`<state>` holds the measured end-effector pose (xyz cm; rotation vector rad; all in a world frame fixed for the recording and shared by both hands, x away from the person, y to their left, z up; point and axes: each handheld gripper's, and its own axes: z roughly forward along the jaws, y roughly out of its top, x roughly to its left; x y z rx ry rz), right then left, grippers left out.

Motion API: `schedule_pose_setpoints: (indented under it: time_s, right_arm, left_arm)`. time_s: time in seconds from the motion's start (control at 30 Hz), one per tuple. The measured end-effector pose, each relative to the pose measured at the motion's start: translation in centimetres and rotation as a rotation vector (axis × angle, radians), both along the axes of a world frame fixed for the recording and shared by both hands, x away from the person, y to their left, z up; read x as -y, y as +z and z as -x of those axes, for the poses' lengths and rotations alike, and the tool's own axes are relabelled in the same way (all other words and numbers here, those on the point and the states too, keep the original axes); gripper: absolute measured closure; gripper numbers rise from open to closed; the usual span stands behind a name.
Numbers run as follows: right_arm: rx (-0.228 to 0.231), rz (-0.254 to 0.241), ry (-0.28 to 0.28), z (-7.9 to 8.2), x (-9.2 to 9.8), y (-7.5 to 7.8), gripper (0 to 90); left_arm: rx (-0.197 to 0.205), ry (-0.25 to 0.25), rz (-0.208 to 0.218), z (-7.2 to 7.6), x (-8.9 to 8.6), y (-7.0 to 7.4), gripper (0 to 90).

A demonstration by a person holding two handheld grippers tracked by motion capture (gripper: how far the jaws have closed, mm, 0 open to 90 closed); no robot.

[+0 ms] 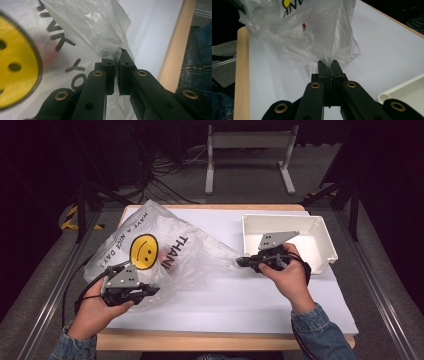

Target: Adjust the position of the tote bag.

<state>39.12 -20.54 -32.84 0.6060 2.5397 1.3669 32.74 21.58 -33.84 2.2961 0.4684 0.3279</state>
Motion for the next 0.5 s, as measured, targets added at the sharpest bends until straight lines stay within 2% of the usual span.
schedule_pose_setpoints:
  time_s: [0.17, 0.2, 0.4, 0.5]
  right_arm:
    - [-0.002, 0.011, -0.002, 1.9, 0.5, 0.5, 90.0]
    - [-0.002, 0.011, -0.002, 1.9, 0.5, 0.5, 90.0]
    - [-0.012, 0.026, 0.01, 4.1, 1.0, 0.8, 90.0]
    - [-0.01, 0.025, 0.016, 4.7, 1.1, 0.8, 90.0]
  left_arm:
    - [0.015, 0.094, 0.045, -0.4, -1.7, 0.4, 85.9]
    - [0.015, 0.094, 0.045, -0.4, -1.7, 0.4, 85.9]
    - [0.024, 0.172, 0.089, -0.7, -3.2, 0.7, 85.9]
    - [0.031, 0.215, 0.11, -0.8, -3.9, 0.9, 85.8]
